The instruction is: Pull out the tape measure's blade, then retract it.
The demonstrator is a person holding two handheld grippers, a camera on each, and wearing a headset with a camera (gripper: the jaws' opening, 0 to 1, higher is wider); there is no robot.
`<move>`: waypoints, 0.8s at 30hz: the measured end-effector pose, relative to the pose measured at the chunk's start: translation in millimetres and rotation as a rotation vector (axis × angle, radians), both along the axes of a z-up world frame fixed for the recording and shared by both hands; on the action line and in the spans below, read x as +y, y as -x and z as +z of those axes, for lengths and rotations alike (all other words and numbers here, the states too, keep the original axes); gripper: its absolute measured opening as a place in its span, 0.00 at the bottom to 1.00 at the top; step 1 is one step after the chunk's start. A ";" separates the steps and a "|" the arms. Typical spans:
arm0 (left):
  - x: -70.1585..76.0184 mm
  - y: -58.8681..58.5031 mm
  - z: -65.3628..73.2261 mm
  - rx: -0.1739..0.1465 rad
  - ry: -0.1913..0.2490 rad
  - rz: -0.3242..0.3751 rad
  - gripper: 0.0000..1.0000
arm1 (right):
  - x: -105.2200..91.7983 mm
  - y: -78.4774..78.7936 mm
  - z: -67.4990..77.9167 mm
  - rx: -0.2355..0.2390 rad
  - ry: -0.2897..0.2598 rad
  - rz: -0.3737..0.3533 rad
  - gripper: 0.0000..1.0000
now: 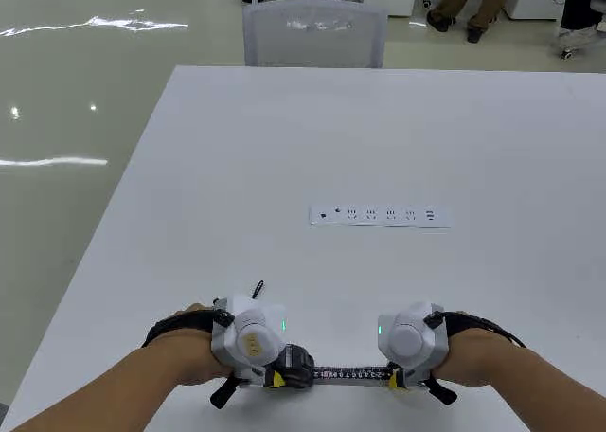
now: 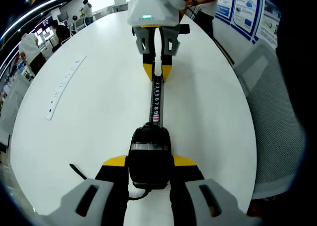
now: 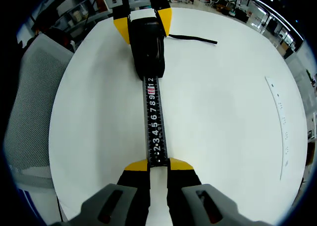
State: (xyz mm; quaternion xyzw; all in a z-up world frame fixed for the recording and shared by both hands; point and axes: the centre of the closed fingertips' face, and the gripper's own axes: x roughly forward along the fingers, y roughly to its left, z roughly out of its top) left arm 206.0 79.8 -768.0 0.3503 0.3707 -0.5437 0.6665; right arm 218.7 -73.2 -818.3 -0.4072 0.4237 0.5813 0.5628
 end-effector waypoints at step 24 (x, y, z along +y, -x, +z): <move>0.4 0.2 -0.8 0.005 0.000 0.000 0.26 | -13.6 -0.3 4.2 -0.009 0.016 0.001 0.10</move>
